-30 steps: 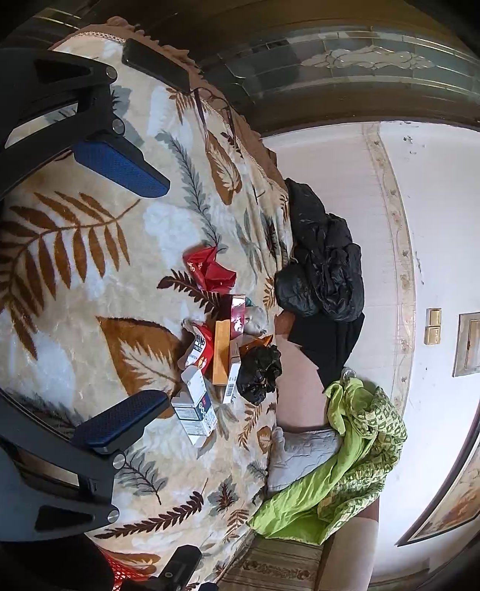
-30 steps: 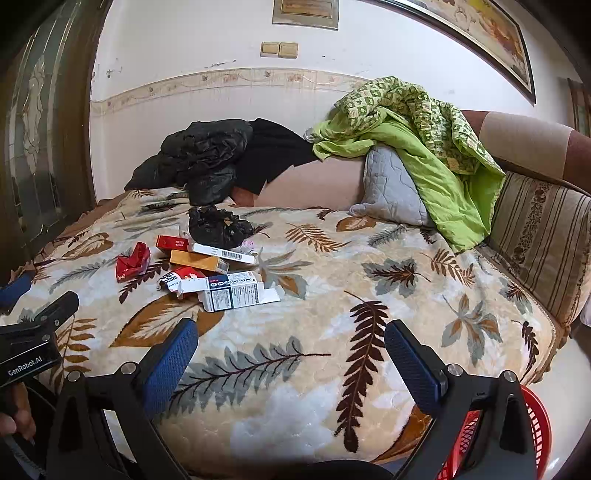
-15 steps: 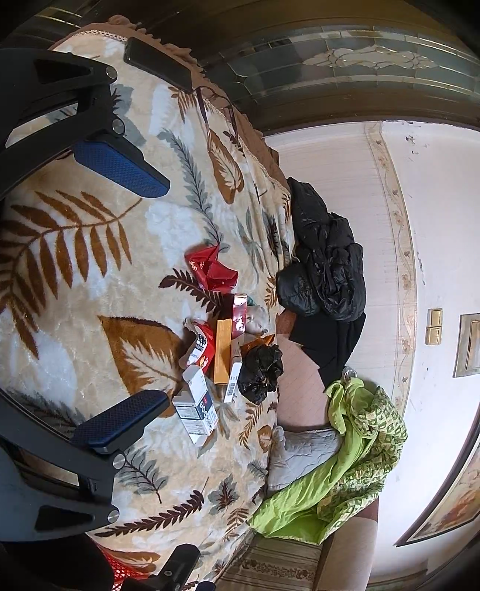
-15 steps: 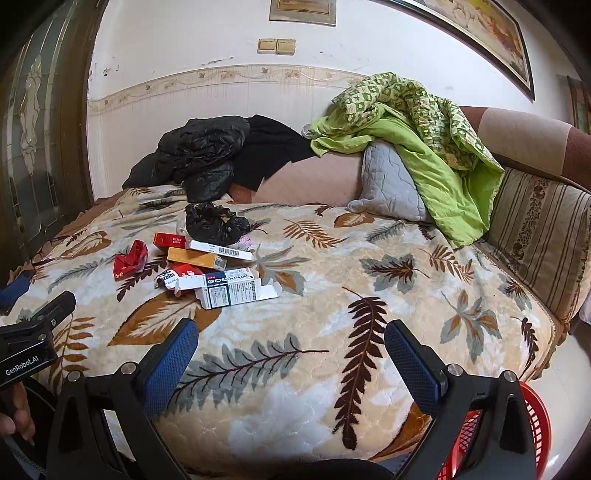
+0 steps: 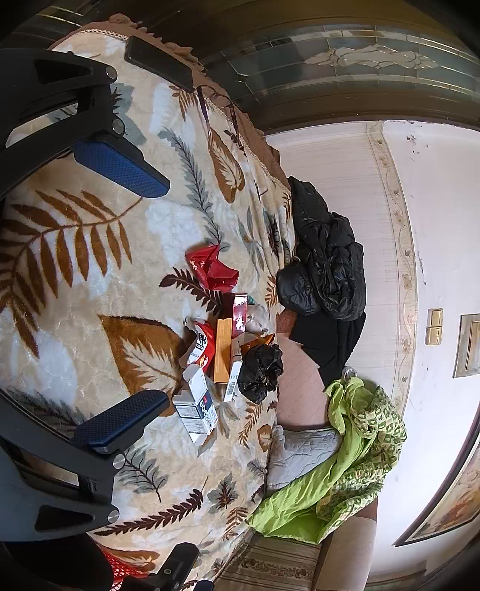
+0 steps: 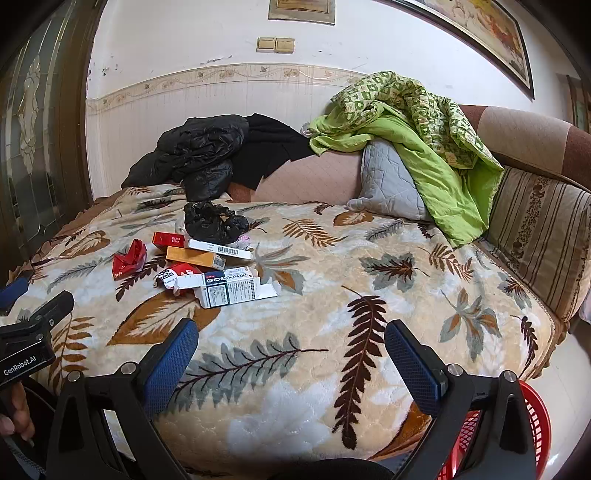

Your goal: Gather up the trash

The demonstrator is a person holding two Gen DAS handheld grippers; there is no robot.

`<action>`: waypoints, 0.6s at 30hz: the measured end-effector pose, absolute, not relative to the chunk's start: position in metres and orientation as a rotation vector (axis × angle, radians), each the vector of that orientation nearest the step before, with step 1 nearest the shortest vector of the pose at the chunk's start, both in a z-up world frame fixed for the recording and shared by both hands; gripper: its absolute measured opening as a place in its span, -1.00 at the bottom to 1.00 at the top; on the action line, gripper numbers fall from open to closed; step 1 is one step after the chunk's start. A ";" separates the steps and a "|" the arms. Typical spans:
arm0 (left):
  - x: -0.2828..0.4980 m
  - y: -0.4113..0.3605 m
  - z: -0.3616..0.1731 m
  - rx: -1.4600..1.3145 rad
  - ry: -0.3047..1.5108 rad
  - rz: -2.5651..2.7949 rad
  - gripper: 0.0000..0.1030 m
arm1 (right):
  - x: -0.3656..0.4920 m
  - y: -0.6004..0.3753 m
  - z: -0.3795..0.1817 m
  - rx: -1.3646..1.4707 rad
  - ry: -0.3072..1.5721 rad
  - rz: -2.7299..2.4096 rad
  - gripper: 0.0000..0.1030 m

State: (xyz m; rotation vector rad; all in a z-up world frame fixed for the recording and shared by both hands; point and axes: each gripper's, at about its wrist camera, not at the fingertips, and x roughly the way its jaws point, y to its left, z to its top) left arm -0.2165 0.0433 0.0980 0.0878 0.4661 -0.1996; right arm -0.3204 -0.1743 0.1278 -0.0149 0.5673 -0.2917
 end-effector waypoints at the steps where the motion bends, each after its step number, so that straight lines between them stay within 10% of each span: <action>1: -0.217 0.043 0.098 0.088 0.466 -0.199 1.00 | -0.321 -0.174 0.128 -0.015 0.568 -0.292 0.98; 18: -0.216 0.044 0.098 0.086 0.467 -0.200 1.00 | -0.321 -0.176 0.127 -0.012 0.572 -0.291 0.98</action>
